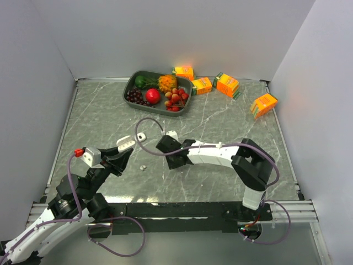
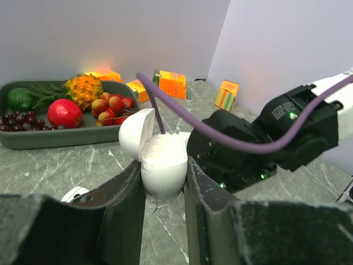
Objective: Insert the wireless bluetooth earbuds into the charging case
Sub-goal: Pick up the earbud from the center of the board.
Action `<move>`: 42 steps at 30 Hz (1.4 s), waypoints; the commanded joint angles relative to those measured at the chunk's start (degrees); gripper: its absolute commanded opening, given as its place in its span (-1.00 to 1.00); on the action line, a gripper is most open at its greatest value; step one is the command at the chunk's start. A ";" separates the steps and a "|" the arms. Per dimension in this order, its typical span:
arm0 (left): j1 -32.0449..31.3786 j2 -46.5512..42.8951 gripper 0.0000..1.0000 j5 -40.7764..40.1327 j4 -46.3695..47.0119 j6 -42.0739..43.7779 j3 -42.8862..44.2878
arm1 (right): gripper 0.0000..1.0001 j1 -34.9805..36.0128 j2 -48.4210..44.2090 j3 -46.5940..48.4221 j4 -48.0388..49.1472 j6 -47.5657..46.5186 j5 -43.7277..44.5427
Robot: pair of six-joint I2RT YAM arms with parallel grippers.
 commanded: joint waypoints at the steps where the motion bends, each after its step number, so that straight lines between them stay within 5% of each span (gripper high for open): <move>1: -0.11 -0.74 -0.98 0.48 1.14 -0.55 1.76 | -1.00 -3.56 -4.36 0.66 -1.07 1.70 0.88; 18: -0.02 0.67 -0.98 1.00 1.85 -0.72 1.68 | -1.00 -15.87 -1.38 2.68 0.86 5.22 -10.55; 23: -0.02 0.58 -0.98 0.92 2.02 -0.72 1.50 | -0.44 -15.96 -1.21 3.39 0.16 4.26 -10.56; 30: -0.02 0.76 -0.98 1.09 2.11 -0.55 1.50 | -0.07 -15.87 -5.51 1.19 0.16 2.68 -8.80; 33: -0.11 0.75 -0.98 1.27 2.03 -0.64 1.50 | -0.05 -15.69 -7.79 1.19 -0.63 -2.59 -6.52; 38: -0.02 0.41 -0.98 1.27 2.46 -0.46 1.41 | -0.30 -14.02 -10.17 -0.74 1.48 -18.06 -2.74; 42: -0.11 0.40 -0.98 1.70 2.55 -0.37 1.32 | -0.21 -13.15 -9.47 -1.71 1.91 -23.78 -1.42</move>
